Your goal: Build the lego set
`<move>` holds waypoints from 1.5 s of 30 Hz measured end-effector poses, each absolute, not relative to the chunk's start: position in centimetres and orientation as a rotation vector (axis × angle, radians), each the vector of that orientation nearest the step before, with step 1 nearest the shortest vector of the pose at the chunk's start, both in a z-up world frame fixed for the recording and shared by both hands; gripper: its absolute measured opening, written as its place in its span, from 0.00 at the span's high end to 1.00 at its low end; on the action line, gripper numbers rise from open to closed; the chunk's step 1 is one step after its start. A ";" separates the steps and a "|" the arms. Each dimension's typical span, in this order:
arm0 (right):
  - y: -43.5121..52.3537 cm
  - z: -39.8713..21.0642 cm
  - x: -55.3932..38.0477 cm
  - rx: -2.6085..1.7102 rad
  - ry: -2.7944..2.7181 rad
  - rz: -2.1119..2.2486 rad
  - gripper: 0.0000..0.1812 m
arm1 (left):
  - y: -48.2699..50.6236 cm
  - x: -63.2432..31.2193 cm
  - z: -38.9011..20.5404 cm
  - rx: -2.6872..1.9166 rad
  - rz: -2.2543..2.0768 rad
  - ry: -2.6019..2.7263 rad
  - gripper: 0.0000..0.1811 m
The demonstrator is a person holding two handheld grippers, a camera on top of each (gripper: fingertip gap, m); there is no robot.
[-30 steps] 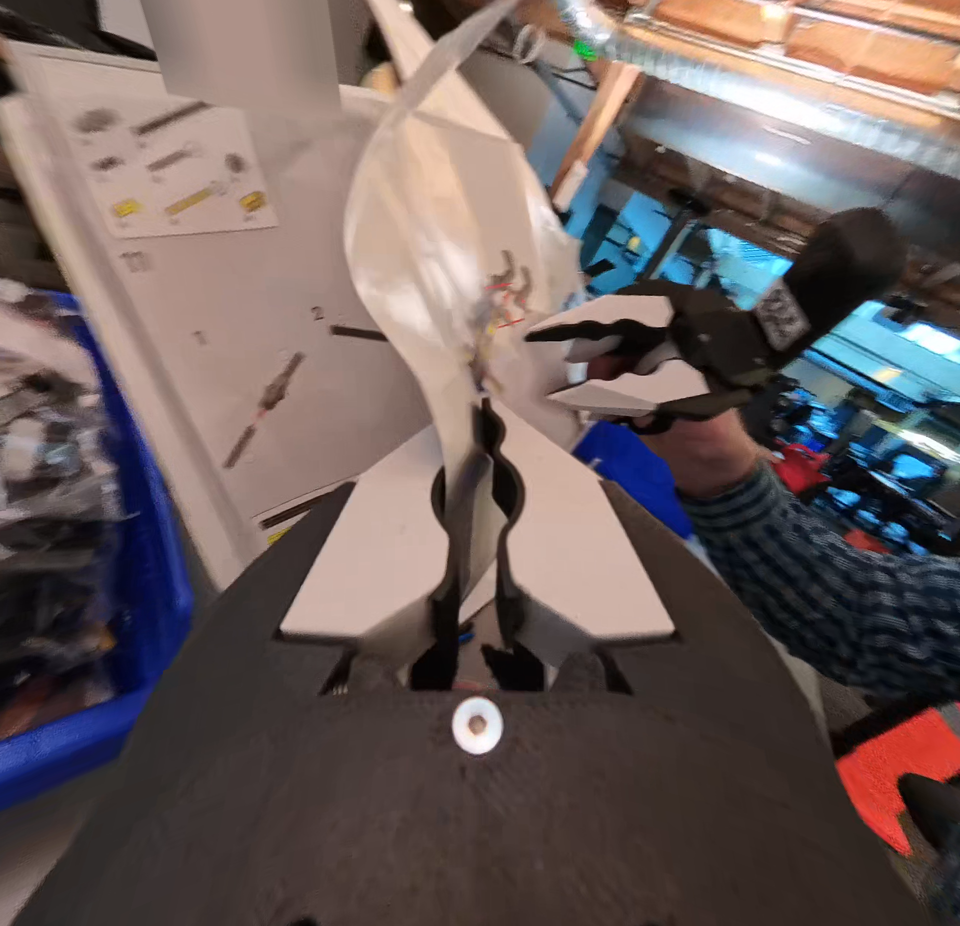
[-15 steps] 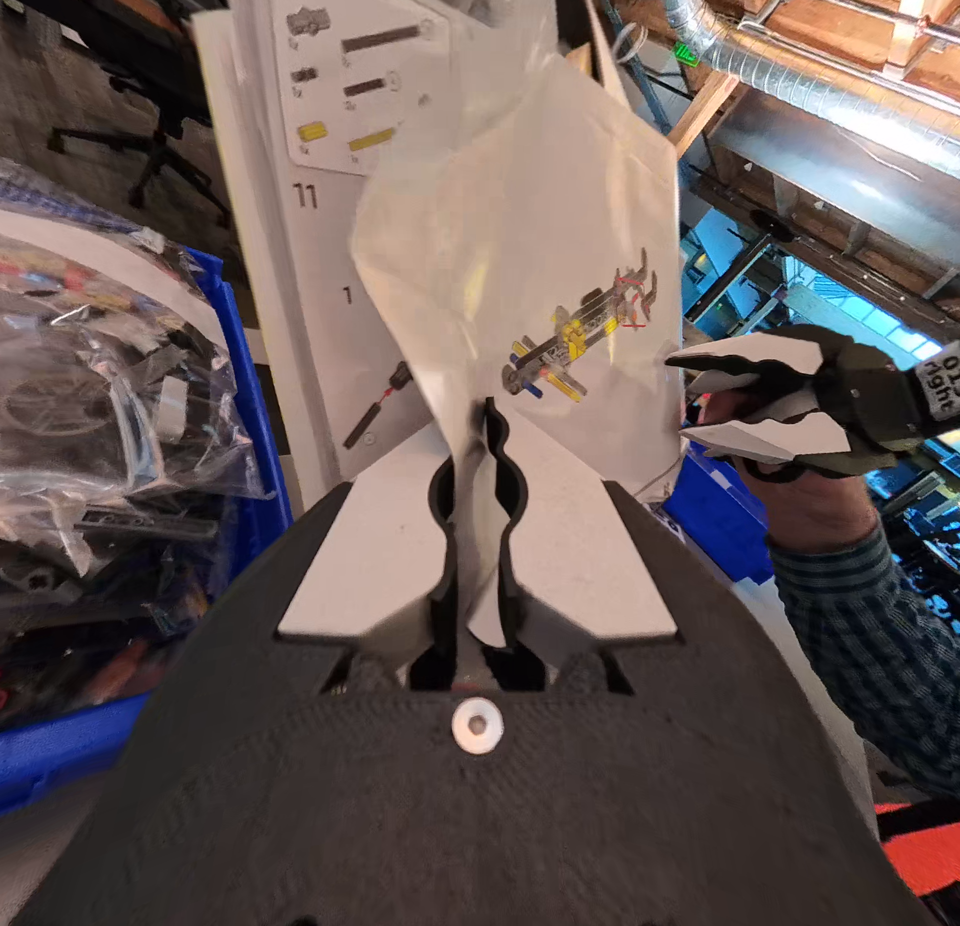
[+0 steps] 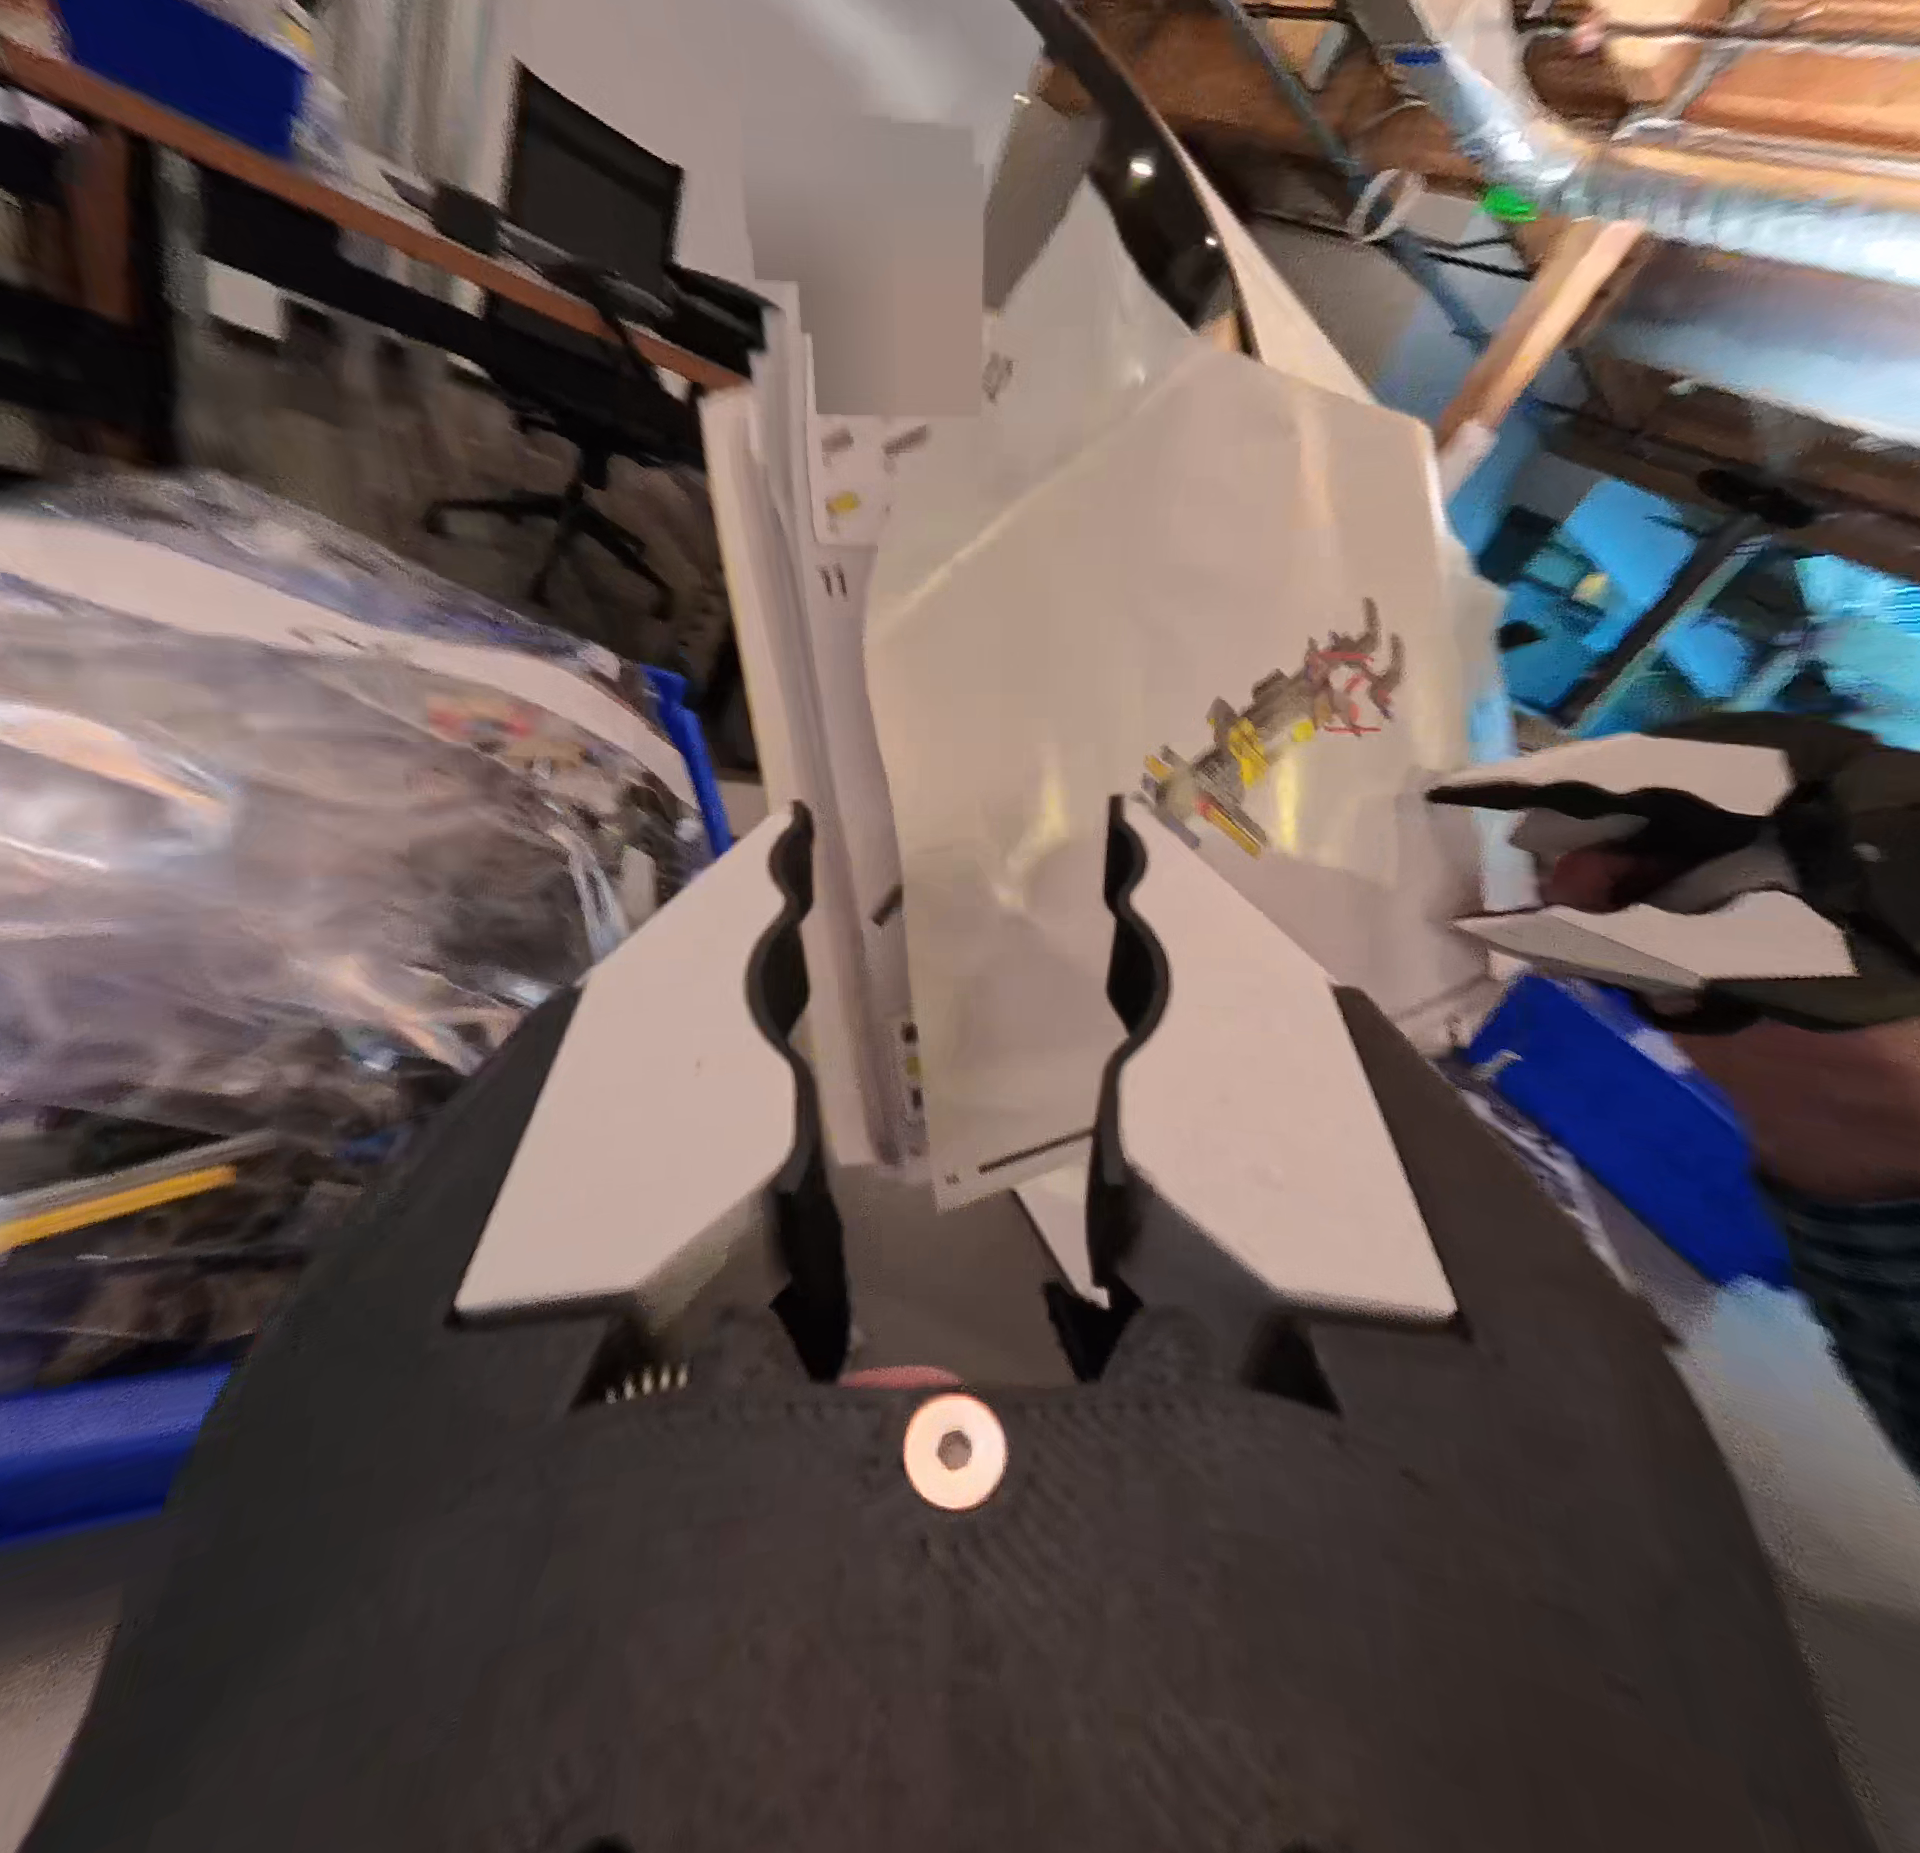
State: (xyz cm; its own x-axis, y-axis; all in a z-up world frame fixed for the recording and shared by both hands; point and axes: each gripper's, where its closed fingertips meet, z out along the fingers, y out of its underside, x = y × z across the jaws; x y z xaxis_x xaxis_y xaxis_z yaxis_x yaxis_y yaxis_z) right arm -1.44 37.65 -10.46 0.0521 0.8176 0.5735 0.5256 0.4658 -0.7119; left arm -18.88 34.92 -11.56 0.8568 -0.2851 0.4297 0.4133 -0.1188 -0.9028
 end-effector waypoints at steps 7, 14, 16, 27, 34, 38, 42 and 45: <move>37.8 -10.6 -1.6 -1.180 -1.619 0.301 0.80 | 36.7 -18.6 -6.9 -1.565 -0.358 0.030 0.68; 37.7 -10.7 -1.6 -1.182 -1.616 0.312 0.79 | 40.8 -18.8 -7.6 -1.538 -0.632 -0.026 0.96; 37.8 -10.7 -1.6 -1.178 -1.621 0.302 0.79 | 41.5 -18.6 -7.9 -1.558 -0.617 -0.003 1.00; 38.2 -11.1 -1.6 -1.184 -1.616 0.335 0.85 | 43.6 -19.8 -11.6 -1.706 -0.604 -0.118 0.96; 37.7 -10.7 -1.6 -1.175 -1.624 0.317 0.84 | 40.9 -21.6 -10.5 -1.672 -0.506 -0.123 0.90; 37.1 -10.4 -1.6 -1.174 -1.627 0.318 0.81 | 37.7 -22.1 -9.5 -1.651 -0.439 -0.099 0.81; 36.1 -9.7 -1.3 -1.168 -1.621 0.315 0.78 | 33.7 -22.2 -7.9 -1.603 -0.381 -0.071 0.69; 35.0 -8.8 -0.9 -1.153 -1.612 0.319 0.78 | 30.7 -21.4 -6.9 -1.574 -0.388 -0.033 0.58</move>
State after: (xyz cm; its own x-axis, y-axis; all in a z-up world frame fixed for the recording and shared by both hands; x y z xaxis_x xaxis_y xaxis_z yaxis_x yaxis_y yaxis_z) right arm -0.85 35.04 -8.84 0.0461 0.8004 0.5977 0.5125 0.4947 -0.7019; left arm -21.44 30.66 -6.90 0.9393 -0.2184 0.2645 0.2599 -0.0501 -0.9643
